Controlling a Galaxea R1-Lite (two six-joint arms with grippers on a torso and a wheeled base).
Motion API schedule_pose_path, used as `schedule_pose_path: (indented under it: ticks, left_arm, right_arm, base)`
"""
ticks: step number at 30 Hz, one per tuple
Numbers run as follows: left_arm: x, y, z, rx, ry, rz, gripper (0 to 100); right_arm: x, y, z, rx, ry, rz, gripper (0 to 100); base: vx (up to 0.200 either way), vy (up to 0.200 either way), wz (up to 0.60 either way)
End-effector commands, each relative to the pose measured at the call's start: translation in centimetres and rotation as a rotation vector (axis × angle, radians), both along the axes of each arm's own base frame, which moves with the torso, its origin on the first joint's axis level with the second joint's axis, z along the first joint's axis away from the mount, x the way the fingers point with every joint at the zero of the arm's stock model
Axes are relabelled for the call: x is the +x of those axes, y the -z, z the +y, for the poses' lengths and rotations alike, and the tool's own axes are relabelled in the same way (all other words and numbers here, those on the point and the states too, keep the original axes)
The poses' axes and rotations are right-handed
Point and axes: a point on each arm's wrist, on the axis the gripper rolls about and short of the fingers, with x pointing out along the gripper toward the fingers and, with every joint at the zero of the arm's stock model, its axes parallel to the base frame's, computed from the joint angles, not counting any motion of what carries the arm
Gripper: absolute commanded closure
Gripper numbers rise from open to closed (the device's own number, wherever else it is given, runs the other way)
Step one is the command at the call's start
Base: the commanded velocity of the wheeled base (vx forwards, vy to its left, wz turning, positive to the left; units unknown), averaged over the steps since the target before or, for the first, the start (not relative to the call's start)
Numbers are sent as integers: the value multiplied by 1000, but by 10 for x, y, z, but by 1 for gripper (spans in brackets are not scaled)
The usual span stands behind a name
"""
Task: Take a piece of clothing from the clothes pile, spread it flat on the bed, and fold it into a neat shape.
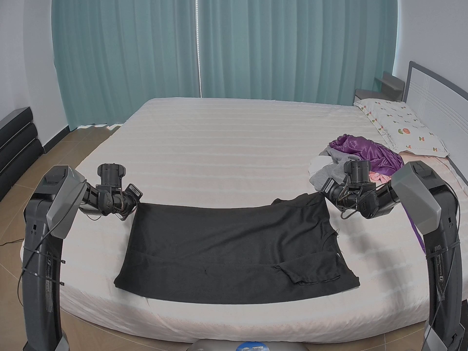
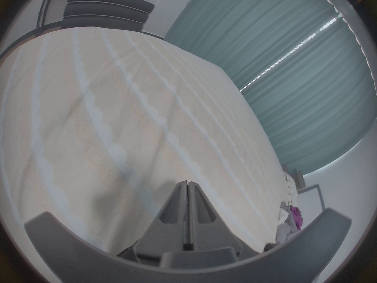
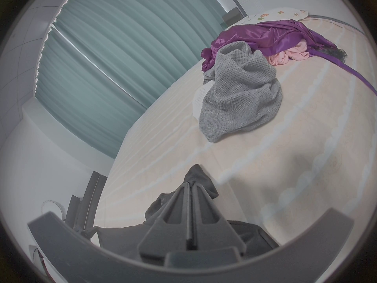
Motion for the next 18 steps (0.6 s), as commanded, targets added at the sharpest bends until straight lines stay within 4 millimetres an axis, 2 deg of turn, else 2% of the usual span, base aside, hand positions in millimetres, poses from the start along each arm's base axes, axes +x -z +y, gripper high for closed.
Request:
schedule_pose_path:
  ticks: [1,10,11,18]
  left_arm:
    - [-1,-20,8,-14,-28,-36,100]
    - [-5,-34,17,-40,-66,-55,100]
    - [-6,-36,17,-42,-66,-55,100]
    - [-11,-33,16,-41,-64,-34,100]
  right_arm:
    - [4,3,2,-7,8,-11,100]
    - [14,0,11,-21,29,-81,100]
    - [15,5,13,-25,28,-95,100]
    - [12,6,19,-39,26,-94,100]
  base:
    - [0,0,0]
    - [0,0,0]
    - [0,0,0]
    - [0,0,0]
